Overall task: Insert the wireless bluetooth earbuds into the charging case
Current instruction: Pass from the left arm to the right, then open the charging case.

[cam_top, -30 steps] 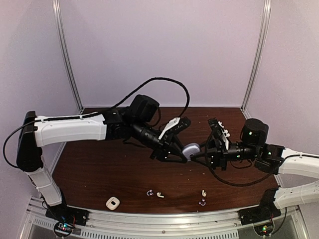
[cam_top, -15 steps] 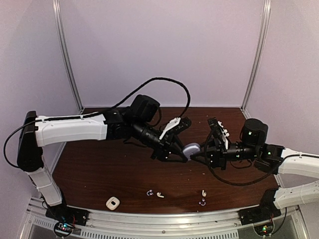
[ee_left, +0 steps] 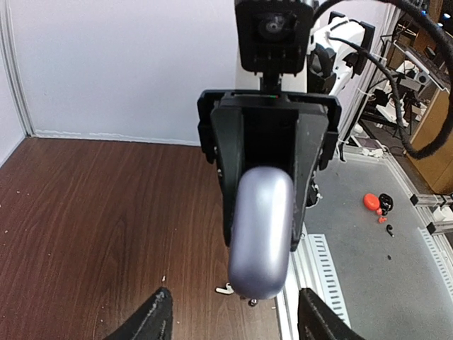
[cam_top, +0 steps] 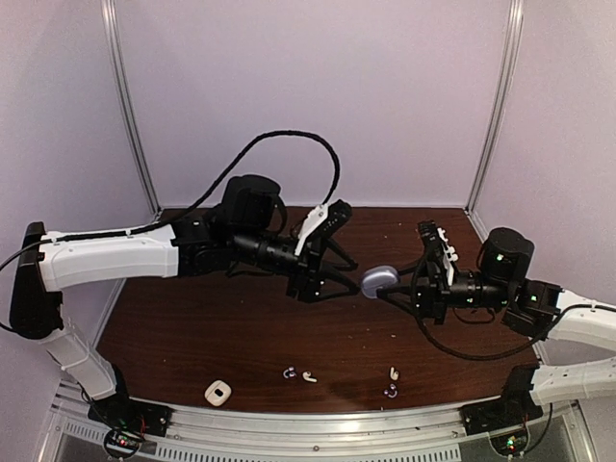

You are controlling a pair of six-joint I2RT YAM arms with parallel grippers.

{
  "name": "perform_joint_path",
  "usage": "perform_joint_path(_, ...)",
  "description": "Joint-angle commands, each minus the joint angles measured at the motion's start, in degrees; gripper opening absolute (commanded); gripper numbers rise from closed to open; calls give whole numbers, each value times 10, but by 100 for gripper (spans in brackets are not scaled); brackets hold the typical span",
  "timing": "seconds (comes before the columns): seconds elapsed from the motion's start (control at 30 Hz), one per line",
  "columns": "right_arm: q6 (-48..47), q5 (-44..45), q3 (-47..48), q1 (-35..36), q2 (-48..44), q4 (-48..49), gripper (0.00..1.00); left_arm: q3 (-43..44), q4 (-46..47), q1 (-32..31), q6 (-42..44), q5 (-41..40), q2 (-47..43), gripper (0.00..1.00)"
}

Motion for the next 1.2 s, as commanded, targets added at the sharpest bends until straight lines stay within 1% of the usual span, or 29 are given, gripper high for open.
perform_joint_path(0.0, -10, 19, 4, 2, -5, 0, 6, 6, 66, -2, -23, -8, -3, 63)
perform_joint_path(0.13, -6, 15, 1, 2, -3, 7, 5, 17, 76, -1, -32, -19, 9, 63)
perform_joint_path(0.37, -2, 16, -1, 2, 1, 14, 3, 34, 69, -5, -28, 1, 32, 61)
perform_joint_path(0.5, -2, 19, -2, 2, 0, 13, 2, 47, 49, -9, -14, 12, 43, 65)
perform_joint_path(0.57, -2, 18, -2, 2, 1, 13, 1, 57, 27, -8, -8, 7, 52, 65)
perform_joint_path(0.6, -2, 17, -2, 2, 1, 13, 1, 63, 15, -8, -5, 4, 56, 64)
perform_joint_path(0.77, -13, 6, -5, 3, -6, 11, 0, 85, -9, -3, -10, -28, 65, 51)
perform_joint_path(0.87, -22, 9, -9, 5, -12, 7, 0, 88, -1, 12, -35, -11, 66, 43)
perform_joint_path(0.97, -27, 11, -17, 8, -18, 9, 0, 75, 26, 33, -68, 13, 61, 38)
perform_joint_path(1.03, -28, 11, -17, 9, -20, 10, 0, 64, 57, 45, -85, 23, 55, 37)
perform_joint_path(1.17, -28, 14, -19, 9, -23, 15, 0, 59, 60, 51, -86, 9, 50, 38)
